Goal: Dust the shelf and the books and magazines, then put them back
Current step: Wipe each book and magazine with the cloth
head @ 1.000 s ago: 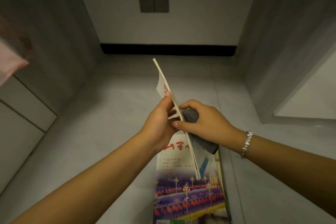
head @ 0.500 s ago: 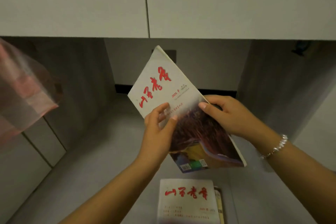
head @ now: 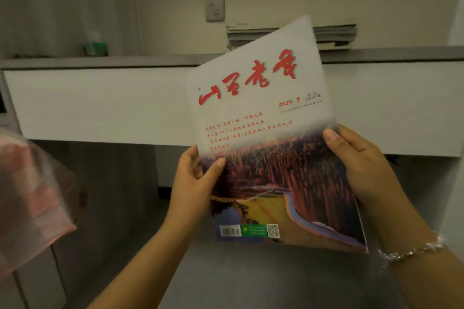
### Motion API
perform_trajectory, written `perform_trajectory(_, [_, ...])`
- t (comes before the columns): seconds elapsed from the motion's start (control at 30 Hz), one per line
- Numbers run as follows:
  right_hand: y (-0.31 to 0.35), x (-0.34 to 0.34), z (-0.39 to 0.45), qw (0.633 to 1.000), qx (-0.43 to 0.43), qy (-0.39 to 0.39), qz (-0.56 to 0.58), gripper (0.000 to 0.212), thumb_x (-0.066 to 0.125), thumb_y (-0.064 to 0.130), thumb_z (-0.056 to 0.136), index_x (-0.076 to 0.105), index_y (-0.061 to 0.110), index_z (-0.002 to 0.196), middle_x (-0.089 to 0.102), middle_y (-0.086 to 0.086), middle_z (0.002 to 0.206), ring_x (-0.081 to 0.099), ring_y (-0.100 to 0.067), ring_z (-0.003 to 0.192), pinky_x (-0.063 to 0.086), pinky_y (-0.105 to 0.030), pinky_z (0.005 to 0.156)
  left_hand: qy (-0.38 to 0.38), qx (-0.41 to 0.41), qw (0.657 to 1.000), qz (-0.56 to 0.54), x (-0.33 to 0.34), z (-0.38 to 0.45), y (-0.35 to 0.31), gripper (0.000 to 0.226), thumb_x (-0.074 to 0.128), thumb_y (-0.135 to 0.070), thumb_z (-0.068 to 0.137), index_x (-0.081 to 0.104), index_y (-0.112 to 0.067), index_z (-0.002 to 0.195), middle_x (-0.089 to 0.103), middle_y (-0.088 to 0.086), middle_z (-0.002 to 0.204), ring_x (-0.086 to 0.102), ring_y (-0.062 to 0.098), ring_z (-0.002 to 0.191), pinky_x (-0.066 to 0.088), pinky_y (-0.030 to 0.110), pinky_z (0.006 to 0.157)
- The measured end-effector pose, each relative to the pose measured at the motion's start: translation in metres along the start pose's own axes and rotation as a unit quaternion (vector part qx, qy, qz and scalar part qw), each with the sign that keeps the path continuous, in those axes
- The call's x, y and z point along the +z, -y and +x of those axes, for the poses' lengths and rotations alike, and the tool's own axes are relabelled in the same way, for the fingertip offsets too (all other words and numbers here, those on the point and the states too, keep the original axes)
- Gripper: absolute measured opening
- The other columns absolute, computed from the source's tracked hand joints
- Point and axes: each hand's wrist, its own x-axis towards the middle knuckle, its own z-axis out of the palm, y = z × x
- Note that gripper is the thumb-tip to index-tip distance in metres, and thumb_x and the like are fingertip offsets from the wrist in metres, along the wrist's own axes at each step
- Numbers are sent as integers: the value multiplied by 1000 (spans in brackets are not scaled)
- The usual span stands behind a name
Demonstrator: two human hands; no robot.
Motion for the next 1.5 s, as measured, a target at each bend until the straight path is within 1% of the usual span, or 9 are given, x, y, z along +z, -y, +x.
perform_trajectory(0.23, [40,-12,34,990,14,-71,121,22,48,26,96,68,19,100,74,-2,95,71,-18,87,57,-32,71,161,-4,986,30,5,17,-44,30,55,-27,81,58,-18,109,73,2,95,69,29,90,57,35,69])
perform_trajectory(0.3, [53,-13,48,990,1,-77,118,21,48,25,97,68,17,97,74,-1,90,71,-15,81,57,-27,66,160,29,985,50,12,25,-58,24,51,-25,87,54,-11,106,71,8,87,66,36,72,52,31,47])
perform_trajectory(0.4, [67,-15,67,991,-5,-68,112,20,50,22,96,67,14,92,74,0,82,70,-12,73,55,-23,60,91,71,990,78,26,44,-74,10,50,-20,96,55,-13,100,68,9,81,63,20,58,44,25,38])
perform_trajectory(0.57, [80,-40,75,1000,2,-20,13,24,57,28,90,68,8,95,72,-8,86,69,-19,79,56,-27,65,69,92,991,63,50,72,-98,14,48,-18,98,53,-6,104,63,17,87,52,9,46,39,21,36])
perform_trajectory(0.67, [84,-48,68,1000,-9,10,5,24,60,35,77,70,15,82,67,-1,70,63,-12,62,51,-21,51,60,85,994,32,60,88,-118,17,48,-17,99,53,-4,108,60,14,90,52,13,54,39,19,38])
perform_trajectory(0.77, [85,-45,69,999,-32,21,-26,25,61,40,69,72,24,86,70,6,76,66,-8,68,51,-20,58,69,52,996,13,68,100,-134,21,49,-20,99,53,-6,114,63,11,95,55,14,63,42,17,40])
perform_trajectory(1.07, [79,-19,100,993,-12,-103,-55,24,61,40,88,70,18,88,73,0,88,68,-19,89,54,-34,75,179,-58,981,-54,73,109,-156,43,62,-39,82,60,-11,113,67,10,101,64,15,80,46,15,44])
perform_trajectory(1.2, [79,-12,100,986,-11,-147,-74,31,55,42,92,66,15,83,68,-6,89,64,-22,88,52,-39,80,247,-98,954,-138,64,111,-165,49,66,-27,70,60,-7,115,68,14,106,69,15,78,47,13,44])
perform_trajectory(1.5, [72,-2,116,974,-31,-191,-122,57,47,50,93,58,-6,94,50,-10,78,45,-20,72,38,-31,64,144,-23,983,-113,74,121,-158,39,71,-35,69,64,-9,96,72,6,89,70,10,67,50,14,46])
